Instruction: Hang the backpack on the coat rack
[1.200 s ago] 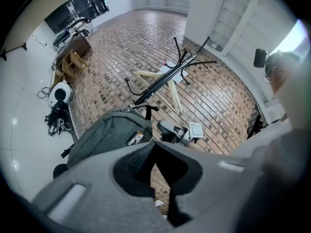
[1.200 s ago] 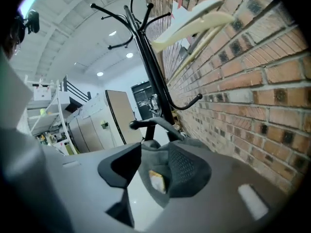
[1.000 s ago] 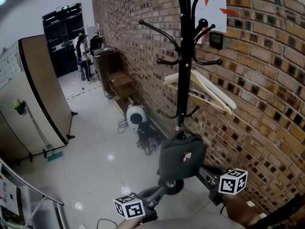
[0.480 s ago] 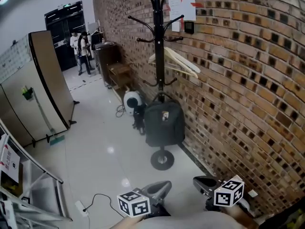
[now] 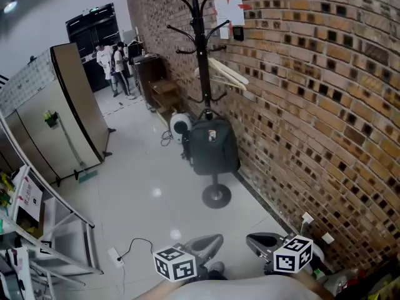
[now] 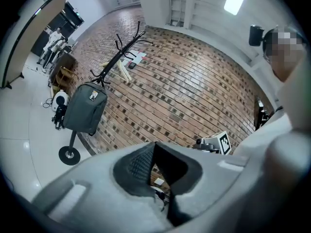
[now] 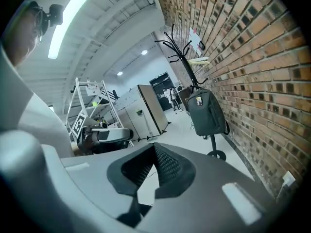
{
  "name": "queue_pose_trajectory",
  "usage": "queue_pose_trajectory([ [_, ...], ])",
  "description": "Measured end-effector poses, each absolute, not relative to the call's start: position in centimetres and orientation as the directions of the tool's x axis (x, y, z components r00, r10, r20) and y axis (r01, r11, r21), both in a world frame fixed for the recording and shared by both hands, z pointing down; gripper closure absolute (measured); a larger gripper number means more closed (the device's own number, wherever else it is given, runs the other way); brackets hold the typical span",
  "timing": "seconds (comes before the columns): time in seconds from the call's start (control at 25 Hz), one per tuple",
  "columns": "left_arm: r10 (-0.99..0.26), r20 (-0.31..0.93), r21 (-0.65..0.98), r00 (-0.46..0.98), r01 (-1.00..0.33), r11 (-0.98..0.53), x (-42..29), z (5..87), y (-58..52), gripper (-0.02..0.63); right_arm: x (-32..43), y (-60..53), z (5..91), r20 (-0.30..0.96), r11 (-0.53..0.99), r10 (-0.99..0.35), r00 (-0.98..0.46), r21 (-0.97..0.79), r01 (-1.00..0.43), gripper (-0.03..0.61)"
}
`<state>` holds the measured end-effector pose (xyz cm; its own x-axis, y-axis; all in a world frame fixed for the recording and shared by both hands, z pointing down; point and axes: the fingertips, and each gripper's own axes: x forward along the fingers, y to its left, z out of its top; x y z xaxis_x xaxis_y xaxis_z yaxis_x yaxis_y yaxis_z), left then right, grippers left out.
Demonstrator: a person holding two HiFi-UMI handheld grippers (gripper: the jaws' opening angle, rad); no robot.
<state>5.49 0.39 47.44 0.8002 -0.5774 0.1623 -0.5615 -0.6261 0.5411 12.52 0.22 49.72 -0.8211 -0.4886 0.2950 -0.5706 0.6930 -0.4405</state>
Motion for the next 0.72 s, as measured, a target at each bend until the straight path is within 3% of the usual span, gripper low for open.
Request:
queue_pose_trajectory([
  [0.32,-0.497,0.196,0.489,0.845,-0.523,-0.698,8.3,46.9,3.6,0.611,13.3,2.9,49.2,0.291,0.704,-0.492,-0.82,-0.422,-0.572,0.578],
  [0.72,-0.54,0.168,0.512,0.825,-0.541,-0.667,5.8,46.9,3.9,0.611,11.1,3.4,49.4,0.316,0.733,-0.453,-0.834,-0.402,-0.55,0.578],
])
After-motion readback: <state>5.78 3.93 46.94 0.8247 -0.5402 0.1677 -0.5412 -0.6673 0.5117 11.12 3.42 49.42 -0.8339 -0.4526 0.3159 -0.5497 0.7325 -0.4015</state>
